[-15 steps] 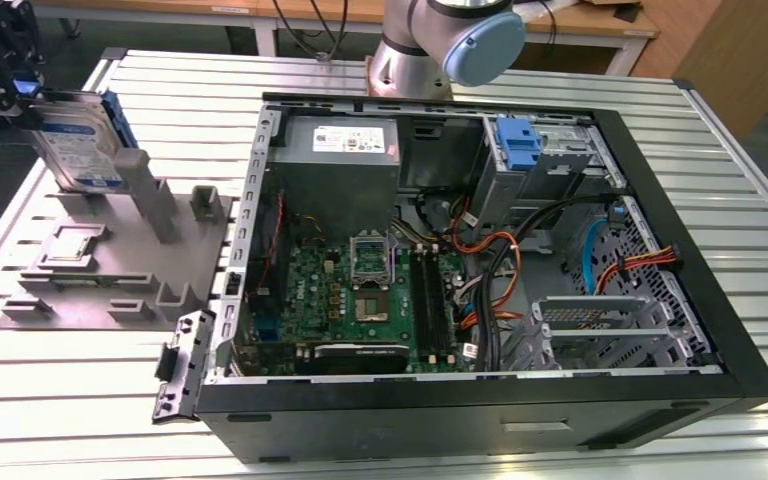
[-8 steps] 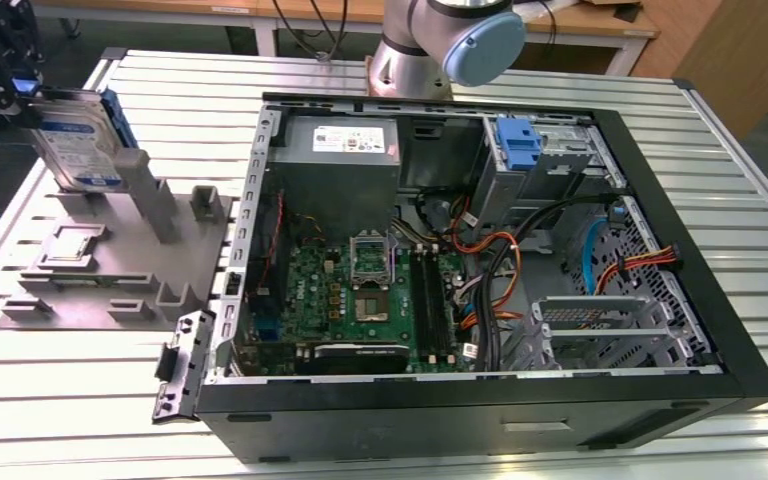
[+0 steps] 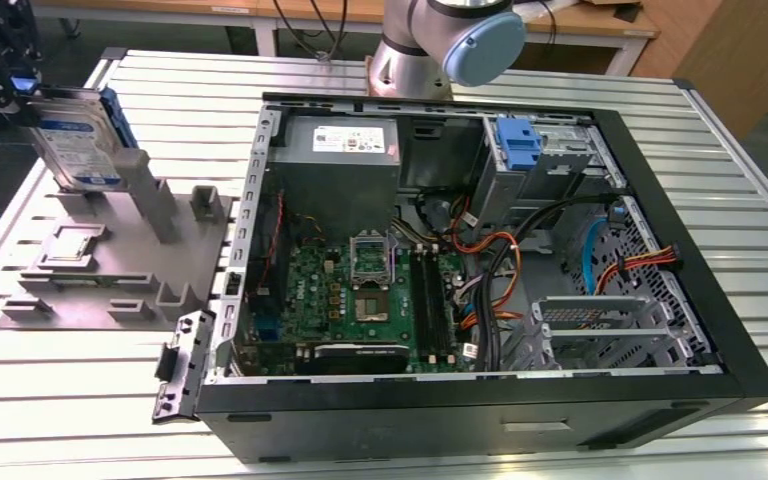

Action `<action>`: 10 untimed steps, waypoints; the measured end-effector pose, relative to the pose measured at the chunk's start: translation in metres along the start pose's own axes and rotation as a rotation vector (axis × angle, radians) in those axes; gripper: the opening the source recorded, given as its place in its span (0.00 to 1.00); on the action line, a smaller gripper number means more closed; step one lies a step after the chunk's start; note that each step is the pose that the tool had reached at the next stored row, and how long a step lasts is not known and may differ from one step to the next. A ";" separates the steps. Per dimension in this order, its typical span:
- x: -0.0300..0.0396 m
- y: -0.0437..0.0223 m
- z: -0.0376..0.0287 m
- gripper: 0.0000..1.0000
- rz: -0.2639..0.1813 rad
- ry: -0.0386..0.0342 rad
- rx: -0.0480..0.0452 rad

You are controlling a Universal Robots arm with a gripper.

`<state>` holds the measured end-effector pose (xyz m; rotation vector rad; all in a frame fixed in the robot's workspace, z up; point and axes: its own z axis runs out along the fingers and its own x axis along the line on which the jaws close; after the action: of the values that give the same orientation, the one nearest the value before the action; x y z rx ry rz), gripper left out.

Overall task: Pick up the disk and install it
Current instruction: 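Pick up the disk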

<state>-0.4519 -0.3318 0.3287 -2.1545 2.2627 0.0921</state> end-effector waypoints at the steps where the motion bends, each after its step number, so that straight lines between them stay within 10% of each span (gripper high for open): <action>1: 0.0000 0.0000 -0.0005 0.37 0.000 -0.0001 0.0002; 10: -0.0002 0.0001 -0.0037 0.37 0.000 -0.0002 0.0003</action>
<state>-0.4519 -0.3318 0.3325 -2.1543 2.2625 0.0919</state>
